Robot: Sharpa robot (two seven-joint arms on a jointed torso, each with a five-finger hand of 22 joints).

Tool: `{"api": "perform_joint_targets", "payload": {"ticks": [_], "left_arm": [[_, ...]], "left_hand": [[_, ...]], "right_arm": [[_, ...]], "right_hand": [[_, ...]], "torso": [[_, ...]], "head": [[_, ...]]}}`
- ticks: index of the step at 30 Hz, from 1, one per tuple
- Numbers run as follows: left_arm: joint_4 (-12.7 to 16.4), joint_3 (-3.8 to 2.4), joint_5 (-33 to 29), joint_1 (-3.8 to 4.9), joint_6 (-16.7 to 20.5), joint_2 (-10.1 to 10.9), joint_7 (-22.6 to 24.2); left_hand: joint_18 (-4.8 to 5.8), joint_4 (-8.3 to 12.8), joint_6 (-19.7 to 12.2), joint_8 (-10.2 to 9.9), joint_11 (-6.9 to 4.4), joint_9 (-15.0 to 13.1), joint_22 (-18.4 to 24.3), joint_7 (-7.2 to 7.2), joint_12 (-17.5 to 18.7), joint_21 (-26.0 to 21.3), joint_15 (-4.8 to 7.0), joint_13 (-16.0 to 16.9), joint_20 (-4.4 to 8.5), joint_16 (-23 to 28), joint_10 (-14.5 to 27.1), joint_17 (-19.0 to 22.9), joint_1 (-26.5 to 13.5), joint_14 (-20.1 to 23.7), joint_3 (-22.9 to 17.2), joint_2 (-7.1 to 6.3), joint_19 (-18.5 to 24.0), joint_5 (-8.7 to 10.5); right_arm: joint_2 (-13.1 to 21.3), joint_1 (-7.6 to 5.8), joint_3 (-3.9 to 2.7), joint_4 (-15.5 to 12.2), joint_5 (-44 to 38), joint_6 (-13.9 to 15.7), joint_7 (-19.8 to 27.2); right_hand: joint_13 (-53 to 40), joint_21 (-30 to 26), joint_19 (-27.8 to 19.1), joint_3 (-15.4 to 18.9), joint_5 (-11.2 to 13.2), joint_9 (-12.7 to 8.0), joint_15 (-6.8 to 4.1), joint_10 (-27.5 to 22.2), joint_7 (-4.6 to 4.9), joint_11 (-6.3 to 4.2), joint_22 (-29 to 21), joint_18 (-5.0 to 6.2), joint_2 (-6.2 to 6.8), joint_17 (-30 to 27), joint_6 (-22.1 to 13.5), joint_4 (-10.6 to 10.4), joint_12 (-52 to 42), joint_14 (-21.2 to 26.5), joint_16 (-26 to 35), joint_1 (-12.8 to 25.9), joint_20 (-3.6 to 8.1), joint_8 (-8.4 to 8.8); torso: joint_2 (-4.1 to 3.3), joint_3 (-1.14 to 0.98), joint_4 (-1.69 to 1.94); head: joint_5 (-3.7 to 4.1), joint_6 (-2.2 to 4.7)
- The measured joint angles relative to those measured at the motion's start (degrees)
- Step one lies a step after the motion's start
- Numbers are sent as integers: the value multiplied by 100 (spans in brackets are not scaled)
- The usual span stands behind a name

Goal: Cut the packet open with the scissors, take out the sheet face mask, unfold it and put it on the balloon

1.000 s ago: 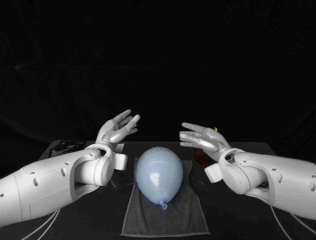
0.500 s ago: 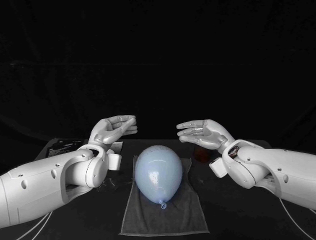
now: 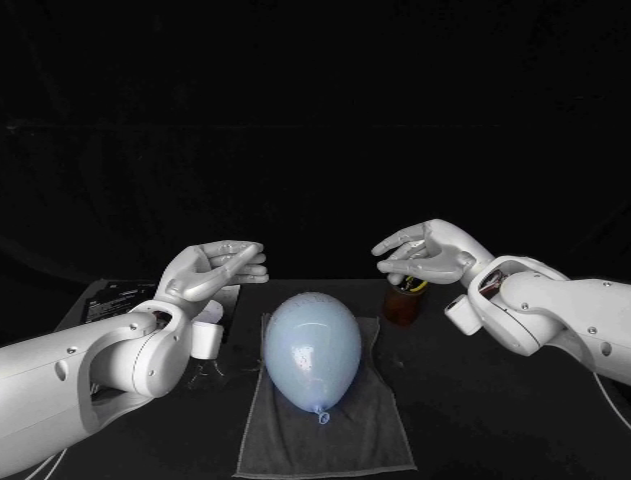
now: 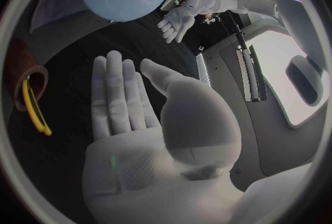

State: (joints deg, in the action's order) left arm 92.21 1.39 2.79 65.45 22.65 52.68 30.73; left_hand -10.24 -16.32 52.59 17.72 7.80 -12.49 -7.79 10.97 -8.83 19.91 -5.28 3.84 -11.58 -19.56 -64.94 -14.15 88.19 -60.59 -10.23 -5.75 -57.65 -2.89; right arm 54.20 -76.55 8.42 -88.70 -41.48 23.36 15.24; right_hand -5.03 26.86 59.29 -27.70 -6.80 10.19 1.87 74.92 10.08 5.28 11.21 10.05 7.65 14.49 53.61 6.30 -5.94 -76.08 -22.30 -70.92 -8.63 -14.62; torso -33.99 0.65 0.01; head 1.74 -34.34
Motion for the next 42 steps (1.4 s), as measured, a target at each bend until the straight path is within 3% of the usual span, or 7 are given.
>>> {"api": "perform_joint_targets", "payload": {"ticks": [6, 10, 12, 16, 28, 35, 42], "left_arm": [[196, -9, 122, 13, -199, 91, -109], [254, -9, 160, 15, -266, 106, -158], [278, -10, 171, 17, -294, 109, -179], [305, -13, 179, 23, -334, 116, -204], [371, -43, 171, 39, -382, 113, -220], [365, -70, 128, 43, -385, 113, -206], [349, -76, 78, 43, -385, 108, -201]], "left_hand": [[2, -35, 35, -3, -25, 1, 34, -14, 143, 18, 49, -9, 62, 15, -169, -51, -46, -203, -43, -47, -103, 0], [3, -20, 37, -52, -32, 15, 79, -13, 219, -44, 2, -9, 20, 114, -193, -51, -53, -95, -86, -53, -60, 0], [3, -21, 53, -52, -32, 15, 80, 3, 219, -45, 4, -9, 20, 115, -193, -51, -53, -93, -86, -53, -60, 0], [4, -32, 64, -70, -32, 21, 93, -1, 250, -53, 4, -9, 20, 138, -193, -51, -53, -93, -97, -53, -60, 0], [8, -20, 64, -89, -32, 28, 119, -1, 311, -94, -17, -14, -1, 170, -192, -49, -75, -73, -150, -75, -39, 0], [9, -20, 64, -89, -31, 28, 124, -1, 334, -94, -17, -13, -1, 189, -192, -56, -75, -73, -150, -75, -39, 0], [11, -20, 64, -114, -11, 29, 130, -2, 355, -94, -37, -13, -21, 189, -212, -56, -75, -53, -149, -75, -19, 0]], "right_arm": [[281, -346, 3, 60, -629, 21, -654], [375, -485, -4, 161, -1001, 63, -974], [410, -556, -3, 219, -1215, 78, -1160], [448, -652, -3, 314, -1628, 104, -1539], [424, -741, -3, 467, -2814, 248, -2507], [261, -738, -3, 562, -3128, 120, -2997], [68, -693, 5, 649, -3147, -59, -3358]], "right_hand": [[-347, 498, 806, 248, -211, 44, -310, 700, -224, -262, 240, 11, 166, 747, 219, -253, -237, -764, -934, 167, 331, -91], [-702, 955, 1188, 250, -285, 129, -413, 754, -302, -340, 544, 5, 197, 2351, 229, -465, -298, -795, -2731, 189, 469, -145], [-830, 1680, 1435, 243, -285, 170, -414, 693, -310, -354, 1374, -26, 288, 3676, 219, -578, -231, -796, -3990, 189, 495, -150], [-917, 2548, 1594, 255, -240, 231, -413, 443, -250, -274, 2430, -168, 370, 4587, 140, -800, -17, -795, -4847, 231, 473, -174], [-591, 3934, 1761, 971, -189, 323, -164, -390, -47, -4, 4171, -305, 558, 5789, -102, -1498, 232, -794, -5892, 204, 272, -177], [-565, 4203, 1703, 2042, -183, 385, -123, -451, -18, 56, 4515, -307, 288, 5874, -173, -2163, 232, -795, -6016, -243, 213, -219], [-565, 4204, 1669, 2339, -183, 399, -123, -451, -12, 56, 4525, -308, 230, 5846, -219, -2305, 231, -795, -6019, -313, 180, -223]], "torso": [[-52, 1, 3], [-78, -3, -5], [-93, -8, -14], [-114, -15, -31], [-175, -42, -53], [-199, -46, -59], [-205, -42, -55]], "head": [[78, 53], [102, 70], [118, 67], [149, 34], [231, 7], [274, 26], [314, 35]]}}
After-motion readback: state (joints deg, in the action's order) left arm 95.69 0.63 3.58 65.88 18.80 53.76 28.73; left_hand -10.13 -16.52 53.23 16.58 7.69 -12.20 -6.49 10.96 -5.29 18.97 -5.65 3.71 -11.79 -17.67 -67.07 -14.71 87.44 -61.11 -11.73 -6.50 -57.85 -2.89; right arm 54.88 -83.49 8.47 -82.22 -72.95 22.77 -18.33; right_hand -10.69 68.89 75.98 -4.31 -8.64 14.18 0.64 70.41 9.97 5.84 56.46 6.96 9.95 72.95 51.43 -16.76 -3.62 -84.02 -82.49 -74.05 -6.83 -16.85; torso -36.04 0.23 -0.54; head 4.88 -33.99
